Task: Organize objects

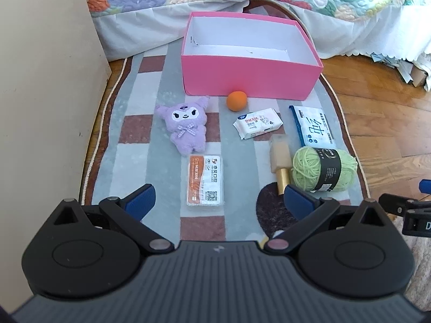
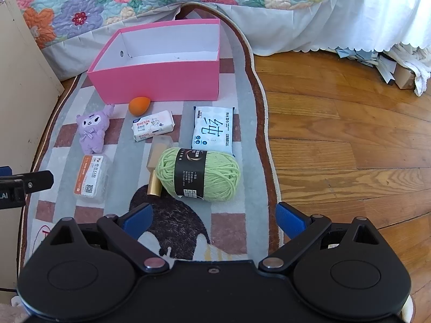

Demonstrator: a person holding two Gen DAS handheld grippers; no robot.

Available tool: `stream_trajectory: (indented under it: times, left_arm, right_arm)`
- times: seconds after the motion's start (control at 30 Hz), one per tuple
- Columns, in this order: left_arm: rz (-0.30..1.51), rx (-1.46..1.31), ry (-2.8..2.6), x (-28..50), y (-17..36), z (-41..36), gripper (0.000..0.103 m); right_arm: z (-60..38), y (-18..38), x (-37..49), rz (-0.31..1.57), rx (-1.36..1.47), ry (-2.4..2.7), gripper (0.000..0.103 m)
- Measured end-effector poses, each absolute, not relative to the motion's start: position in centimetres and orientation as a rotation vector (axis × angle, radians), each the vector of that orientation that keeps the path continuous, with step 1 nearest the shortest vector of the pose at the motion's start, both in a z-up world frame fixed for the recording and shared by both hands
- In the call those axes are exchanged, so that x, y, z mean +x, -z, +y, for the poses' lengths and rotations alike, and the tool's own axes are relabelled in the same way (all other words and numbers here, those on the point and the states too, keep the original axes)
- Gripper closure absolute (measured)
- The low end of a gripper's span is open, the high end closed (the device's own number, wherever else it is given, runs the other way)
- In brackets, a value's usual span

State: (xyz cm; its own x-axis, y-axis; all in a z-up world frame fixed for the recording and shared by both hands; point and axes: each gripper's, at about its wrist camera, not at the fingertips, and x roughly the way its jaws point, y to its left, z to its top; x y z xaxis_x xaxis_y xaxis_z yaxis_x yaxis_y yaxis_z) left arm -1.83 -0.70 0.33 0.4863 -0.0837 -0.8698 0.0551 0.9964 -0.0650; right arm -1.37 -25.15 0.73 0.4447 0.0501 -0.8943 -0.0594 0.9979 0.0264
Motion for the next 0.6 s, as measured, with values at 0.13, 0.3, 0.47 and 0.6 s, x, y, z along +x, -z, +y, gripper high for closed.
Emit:
stream_trajectory:
  times: [0.13,0.3,0.47,0.6]
  left_arm:
    - [1.072,-0.039,0.09,-2.0,-0.2,-0.5,0.003]
    - [1.094,-0.004,0.056,-2.3,0.0,-0.4,0.003]
    - [1.126,-0.021,0.051,-2.2,0.3,0.0,0.002]
    - [1.158,-0.04,0.035,-2.0,0.9,0.4,0.003]
  right_arm:
    - [-25.2,-0.7,-1.4,1.107,-0.011,-0.069,0.004]
    - [-24.9,-0.9,-1.6,1.103,-0.022,-0.073,0.004]
    - [-24.6,-1.2,-1.8,1.097,-0.029,-0.081,0.004]
    - [-24.5,-1.1,-1.8,1.098,-0.031,-0.083,0.004]
